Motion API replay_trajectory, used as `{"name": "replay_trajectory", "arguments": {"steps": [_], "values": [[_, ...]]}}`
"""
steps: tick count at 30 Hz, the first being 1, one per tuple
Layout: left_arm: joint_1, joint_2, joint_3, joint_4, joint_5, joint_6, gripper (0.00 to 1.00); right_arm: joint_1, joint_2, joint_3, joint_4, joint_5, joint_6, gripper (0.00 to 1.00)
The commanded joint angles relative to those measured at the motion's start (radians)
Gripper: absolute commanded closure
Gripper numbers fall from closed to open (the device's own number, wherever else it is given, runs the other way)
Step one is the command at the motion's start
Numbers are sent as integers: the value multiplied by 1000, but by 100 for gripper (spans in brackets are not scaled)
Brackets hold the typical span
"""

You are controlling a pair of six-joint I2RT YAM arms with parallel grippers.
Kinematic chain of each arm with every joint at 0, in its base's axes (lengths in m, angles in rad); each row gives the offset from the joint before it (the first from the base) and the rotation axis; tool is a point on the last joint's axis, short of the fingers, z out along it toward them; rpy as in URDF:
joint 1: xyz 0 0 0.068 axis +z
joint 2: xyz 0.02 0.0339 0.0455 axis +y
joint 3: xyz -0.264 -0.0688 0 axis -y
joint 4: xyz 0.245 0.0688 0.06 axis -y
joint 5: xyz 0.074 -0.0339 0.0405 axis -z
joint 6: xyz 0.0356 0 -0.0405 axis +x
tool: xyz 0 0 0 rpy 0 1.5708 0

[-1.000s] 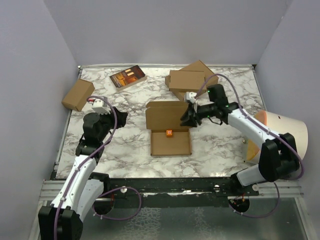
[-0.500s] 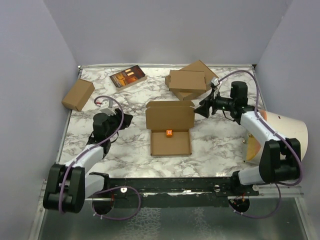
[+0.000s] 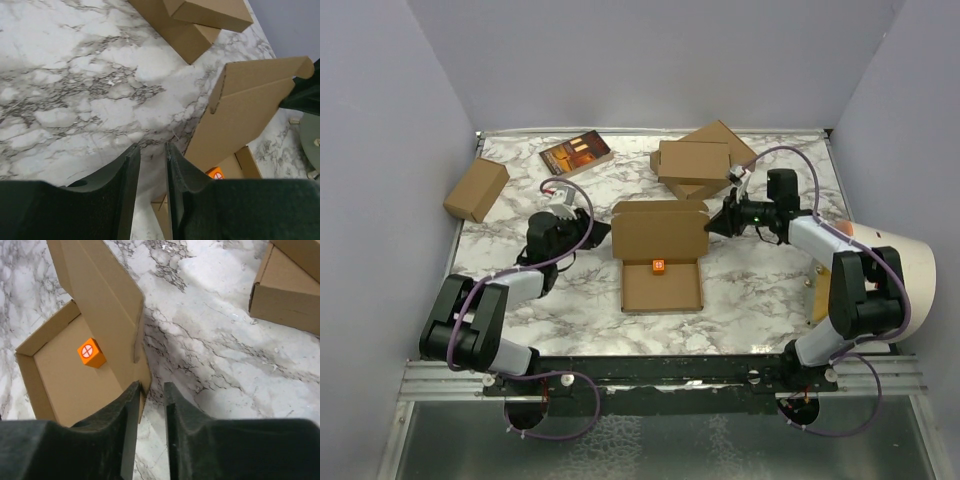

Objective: Fold the paper box

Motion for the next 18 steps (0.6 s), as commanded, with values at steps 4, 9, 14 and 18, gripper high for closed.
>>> {"name": "replay_trajectory", "arguments": {"steps": [4,9,14,18], "values": [[-85,-7,23,13,61,102,71,36,6,30,3,-9,-22,89],[-113,-46,23,-26,58,116,72,38,-26,10,35,4,-4,97],[-115,-112,8,-94,-26,97,68,37,-76,-29,82,27,8,99],[-114,-205,3,-209,-142,109,60,38,-114,-55,115,27,2,99]]}}
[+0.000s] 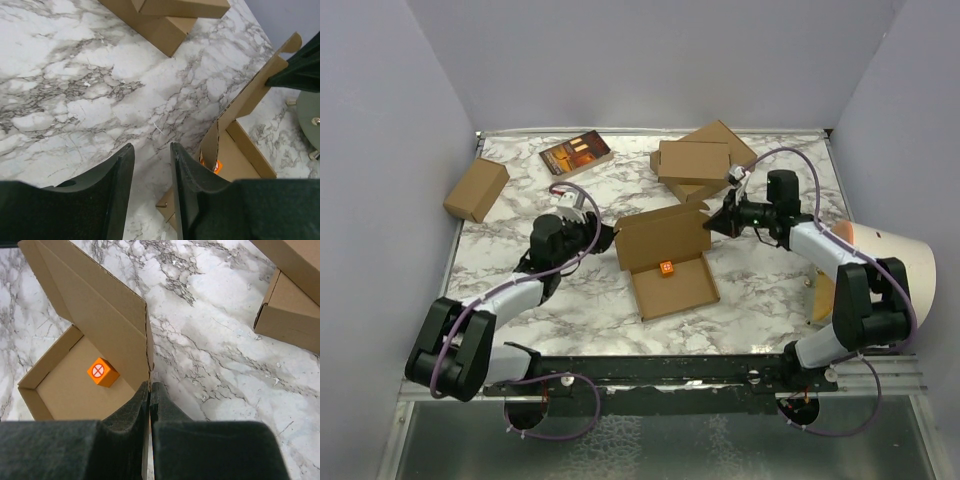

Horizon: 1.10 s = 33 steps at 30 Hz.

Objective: Fold the paper box

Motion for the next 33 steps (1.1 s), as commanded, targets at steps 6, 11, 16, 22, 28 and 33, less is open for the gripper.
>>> {"name": "replay_trajectory", "arguments": {"steps": [6,11,16,22,28,33], "values": [[-1,-256,-47,-185,-181,-2,37,4,-70,-49,96,32,0,99],[-1,-278,-50,-178,-75,-28,33,4,-69,-53,98,30,3,99],[-3,-236,-36,-191,-38,21,33,4,-69,-53,99,27,3,99],[-27,-106,-9,-123,-36,67,41,4,-60,-49,94,23,2,99],[-70,-55,35,-106,-45,106,57,4,-60,-49,94,21,3,99],[-84,-65,49,-127,-78,124,67,4,-57,-53,97,17,4,99]]}}
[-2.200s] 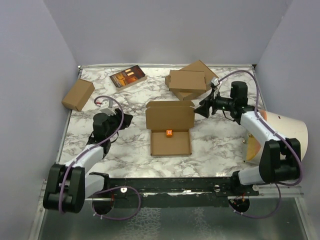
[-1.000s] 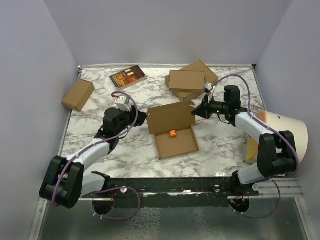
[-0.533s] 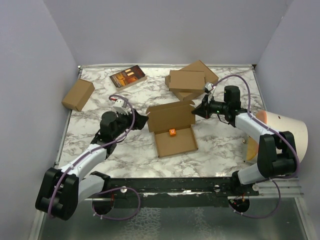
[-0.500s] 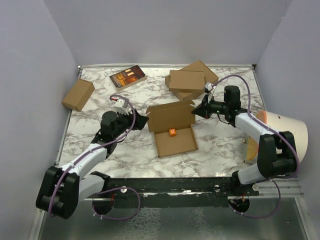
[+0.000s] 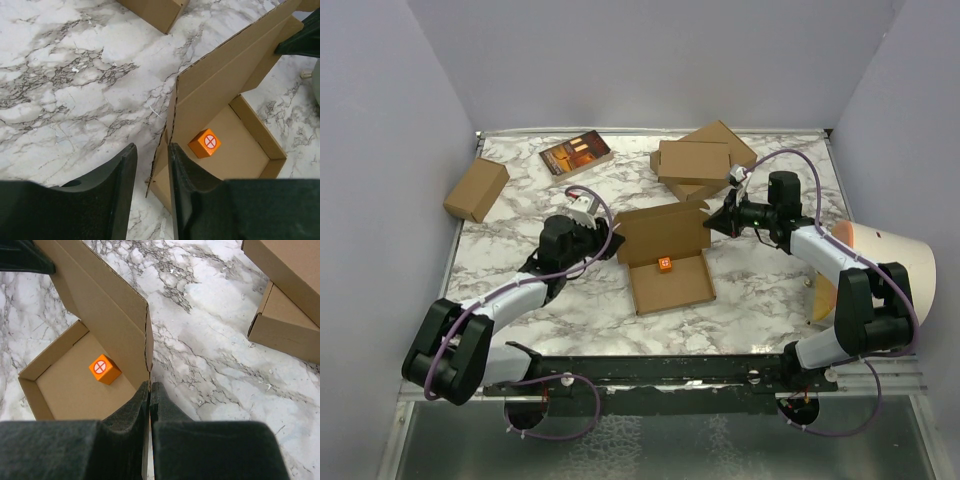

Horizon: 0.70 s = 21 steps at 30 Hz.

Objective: Fold the paper box

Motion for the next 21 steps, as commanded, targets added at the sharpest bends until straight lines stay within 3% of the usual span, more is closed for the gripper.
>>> {"name": "replay_trajectory", "arguments": {"steps": [1,5,15,17,21], "values": [[-13,-11,38,9,-20,41,70,3,-11,-9,31,7,5,99],[-26,-8,71,-55,-48,61,75,3,-13,-10,32,13,6,99],[-33,-55,119,-196,-95,97,71,3,-15,-10,32,17,8,99],[-33,-59,126,-213,-95,101,74,3,-15,-10,31,16,8,99],[-33,-67,133,-215,-81,106,96,4,-16,-10,32,6,4,99]]}}
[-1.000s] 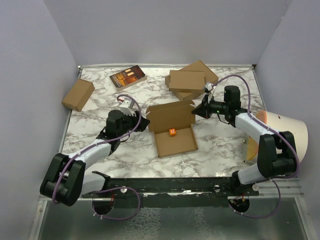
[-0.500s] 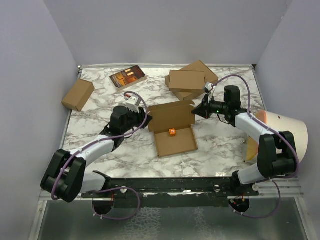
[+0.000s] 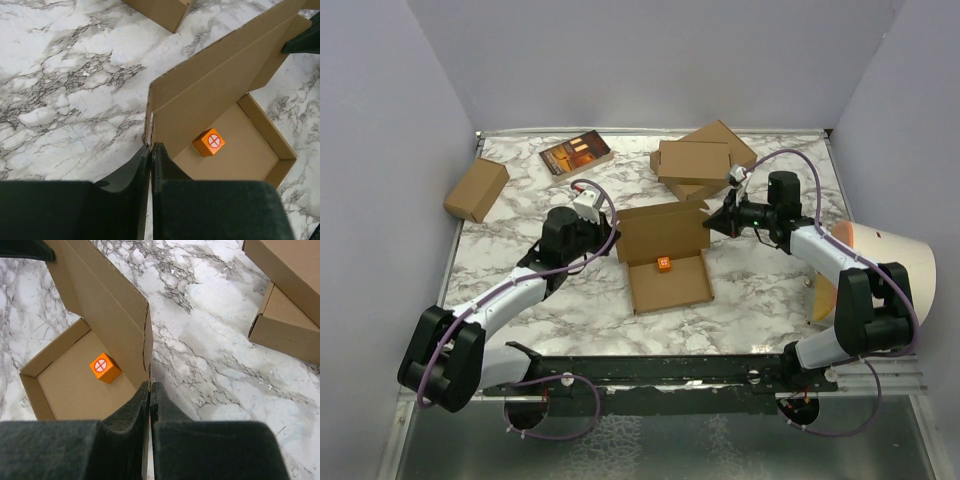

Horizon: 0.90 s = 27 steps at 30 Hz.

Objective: Fold the paper box

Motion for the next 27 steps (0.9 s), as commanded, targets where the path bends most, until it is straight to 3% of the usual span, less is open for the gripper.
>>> {"name": "replay_trajectory", "arguments": {"steps": [1,6,11,13,20,27], "values": [[-5,-33,30,-18,-8,23,100,4,-16,-11,31,0,3,99],[-28,-37,36,26,-52,34,100,43,-26,-18,65,15,14,99],[-68,-19,74,64,-191,66,100,176,-69,-58,224,218,27,99],[-76,-15,85,79,-245,75,100,192,-64,-72,313,277,108,99],[-90,19,73,215,-398,124,100,239,49,-99,630,514,234,95],[-94,118,75,317,-442,141,100,308,186,-33,741,694,273,92]]}}
